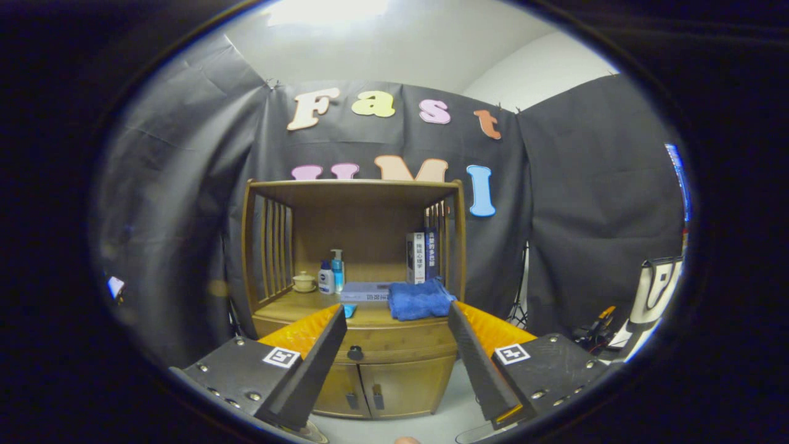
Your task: Pull open the drawer, take out the items inside it, and place them on the countertop above the cabinet.
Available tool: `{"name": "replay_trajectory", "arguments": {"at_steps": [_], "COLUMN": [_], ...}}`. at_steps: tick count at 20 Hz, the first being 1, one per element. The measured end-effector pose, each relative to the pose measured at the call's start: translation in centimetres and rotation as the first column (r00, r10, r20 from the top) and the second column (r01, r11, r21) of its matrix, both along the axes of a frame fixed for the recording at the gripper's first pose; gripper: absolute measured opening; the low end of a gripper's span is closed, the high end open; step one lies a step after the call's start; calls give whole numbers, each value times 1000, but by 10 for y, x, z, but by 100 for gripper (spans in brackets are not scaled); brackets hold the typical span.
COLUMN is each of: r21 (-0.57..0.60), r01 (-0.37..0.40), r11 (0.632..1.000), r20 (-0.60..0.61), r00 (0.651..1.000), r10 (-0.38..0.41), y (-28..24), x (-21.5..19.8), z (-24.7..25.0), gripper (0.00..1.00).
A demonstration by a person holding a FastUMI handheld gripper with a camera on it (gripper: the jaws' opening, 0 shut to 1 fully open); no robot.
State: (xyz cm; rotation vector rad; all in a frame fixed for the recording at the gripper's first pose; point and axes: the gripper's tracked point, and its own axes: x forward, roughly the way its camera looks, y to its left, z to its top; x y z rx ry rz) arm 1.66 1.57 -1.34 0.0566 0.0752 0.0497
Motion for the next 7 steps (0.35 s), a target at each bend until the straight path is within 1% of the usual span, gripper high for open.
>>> {"name": "replay_trajectory", "arguments": {"at_steps": [7], "r21": [1], "r01": [-5], "r11": [1000], "r20": [-5], "r00": [1000], "r10": [5], "y": [-2], "x": [3], "z": [-11], "gripper": [99]}}
